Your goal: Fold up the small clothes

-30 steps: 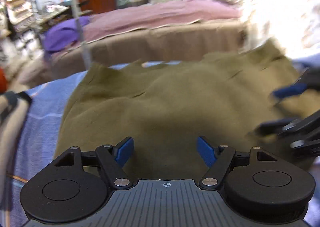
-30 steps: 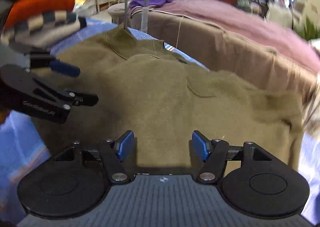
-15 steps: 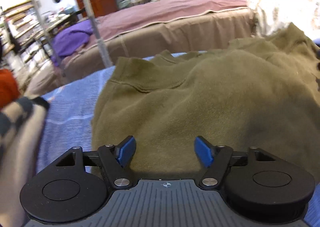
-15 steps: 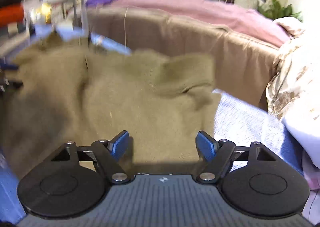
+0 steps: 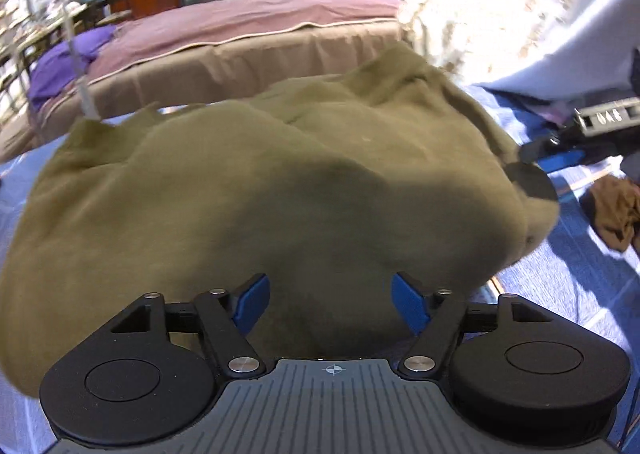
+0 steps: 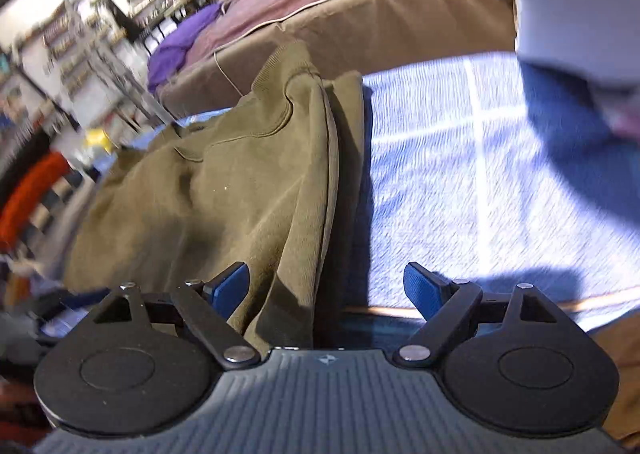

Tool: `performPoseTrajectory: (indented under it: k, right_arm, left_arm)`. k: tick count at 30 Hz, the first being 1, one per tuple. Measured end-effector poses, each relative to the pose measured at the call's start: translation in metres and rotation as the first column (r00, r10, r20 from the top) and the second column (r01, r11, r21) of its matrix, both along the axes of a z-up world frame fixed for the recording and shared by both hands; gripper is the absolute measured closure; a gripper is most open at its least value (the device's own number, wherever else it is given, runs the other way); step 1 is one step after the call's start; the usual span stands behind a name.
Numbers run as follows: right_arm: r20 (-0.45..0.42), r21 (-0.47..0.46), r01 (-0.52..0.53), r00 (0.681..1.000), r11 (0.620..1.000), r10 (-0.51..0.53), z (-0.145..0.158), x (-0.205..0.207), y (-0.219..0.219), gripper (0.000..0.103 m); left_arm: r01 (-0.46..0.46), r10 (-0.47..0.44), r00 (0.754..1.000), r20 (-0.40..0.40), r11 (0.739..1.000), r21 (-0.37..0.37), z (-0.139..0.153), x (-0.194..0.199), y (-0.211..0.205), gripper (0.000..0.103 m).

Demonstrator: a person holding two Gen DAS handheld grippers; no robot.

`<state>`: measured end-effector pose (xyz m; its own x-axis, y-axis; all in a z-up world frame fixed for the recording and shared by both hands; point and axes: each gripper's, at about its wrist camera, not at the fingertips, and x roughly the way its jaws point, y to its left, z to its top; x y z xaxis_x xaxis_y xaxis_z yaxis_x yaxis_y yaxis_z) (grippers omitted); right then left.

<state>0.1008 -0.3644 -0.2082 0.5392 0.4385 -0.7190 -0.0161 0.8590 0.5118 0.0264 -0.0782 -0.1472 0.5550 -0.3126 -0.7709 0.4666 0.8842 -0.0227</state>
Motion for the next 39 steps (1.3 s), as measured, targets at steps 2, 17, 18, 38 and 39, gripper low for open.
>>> performPoseTrajectory:
  k: [2, 17, 18, 38, 39]
  right_arm:
    - [-0.02, 0.087, 0.03, 0.999, 0.996, -0.028, -0.012, 0.002, -0.005, 0.016]
    - [-0.037, 0.049, -0.249, 0.967, 0.967, 0.25, -0.018, -0.029, 0.018, 0.091]
    - [-0.04, 0.023, -0.278, 0.96, 0.96, 0.279, -0.014, -0.028, 0.019, 0.092]
    - [0.11, -0.16, -0.228, 0.963, 0.961, 0.247, 0.031, 0.017, -0.024, 0.013]
    - [0.11, -0.179, -0.245, 0.957, 0.953, 0.267, 0.031, 0.025, -0.013, 0.015]
  left_arm:
    - [0.019, -0.02, 1.0, 0.018, 0.999, 0.031, -0.003, 0.006, -0.008, 0.0]
    - [-0.035, 0.05, 0.992, -0.118, 0.992, 0.125, -0.046, 0.05, -0.005, 0.004]
    - [-0.034, 0.049, 0.991, -0.122, 0.992, 0.122, -0.045, 0.05, -0.004, 0.004]
    - [0.083, -0.089, 0.995, -0.043, 0.988, -0.131, 0.011, -0.015, -0.058, 0.0]
    - [0.112, -0.117, 0.993, -0.027, 0.985, -0.131, 0.011, -0.023, -0.073, 0.0]
